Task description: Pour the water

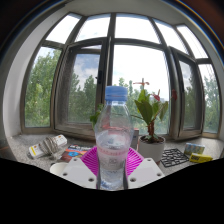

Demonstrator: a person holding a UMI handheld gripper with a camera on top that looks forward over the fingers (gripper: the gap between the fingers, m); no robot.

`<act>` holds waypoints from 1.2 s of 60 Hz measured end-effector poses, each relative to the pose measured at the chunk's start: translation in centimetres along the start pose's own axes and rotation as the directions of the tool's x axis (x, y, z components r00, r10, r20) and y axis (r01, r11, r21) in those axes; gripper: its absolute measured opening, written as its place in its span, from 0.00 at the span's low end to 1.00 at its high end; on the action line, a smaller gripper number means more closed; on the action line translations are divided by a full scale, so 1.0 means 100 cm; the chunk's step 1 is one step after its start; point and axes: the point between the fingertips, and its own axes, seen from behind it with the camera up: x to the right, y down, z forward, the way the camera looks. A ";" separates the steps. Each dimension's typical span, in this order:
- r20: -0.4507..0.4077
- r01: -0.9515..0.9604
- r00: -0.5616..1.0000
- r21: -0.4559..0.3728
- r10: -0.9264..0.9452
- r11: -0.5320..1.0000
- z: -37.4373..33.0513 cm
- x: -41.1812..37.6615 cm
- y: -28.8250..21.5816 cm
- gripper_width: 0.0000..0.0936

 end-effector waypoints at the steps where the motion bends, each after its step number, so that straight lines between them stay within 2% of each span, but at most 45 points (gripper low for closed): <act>1: 0.003 -0.011 1.000 -0.016 0.011 1.000 0.002 0.000 0.010 0.32; 6: -0.007 -0.014 1.000 -0.078 0.014 0.997 0.011 0.000 0.065 0.32; 18: 0.002 -0.016 1.000 -0.213 0.016 0.977 0.017 -0.003 0.160 0.32; 19: -0.002 -0.009 1.000 -0.144 0.009 0.990 0.020 -0.002 0.142 0.32; 23: -0.008 0.014 1.000 -0.151 -0.016 0.988 0.021 -0.003 0.144 0.35; 28: -0.022 0.007 1.000 -0.169 -0.010 0.986 0.021 -0.002 0.145 0.47; 31: -0.024 0.006 1.000 -0.207 -0.012 0.978 0.020 0.001 0.150 0.56; 33: -0.025 0.003 1.000 -0.237 -0.010 0.972 0.015 -0.001 0.153 0.69; 35: -0.018 0.000 1.000 -0.257 -0.005 0.966 0.009 -0.003 0.153 0.88; 36: -0.015 0.001 1.000 -0.260 -0.005 0.966 0.006 -0.005 0.150 0.93; 38: -0.019 0.008 1.000 -0.263 -0.013 0.965 -0.001 -0.005 0.146 0.88; 45: -0.070 0.036 0.996 -0.307 -0.060 0.951 -0.040 -0.003 0.130 0.92; 59: -0.154 -0.032 0.988 -0.381 -0.030 0.924 -0.140 -0.025 0.101 0.91; 72: -0.211 -0.055 0.977 -0.372 -0.027 0.927 -0.198 -0.033 0.084 0.91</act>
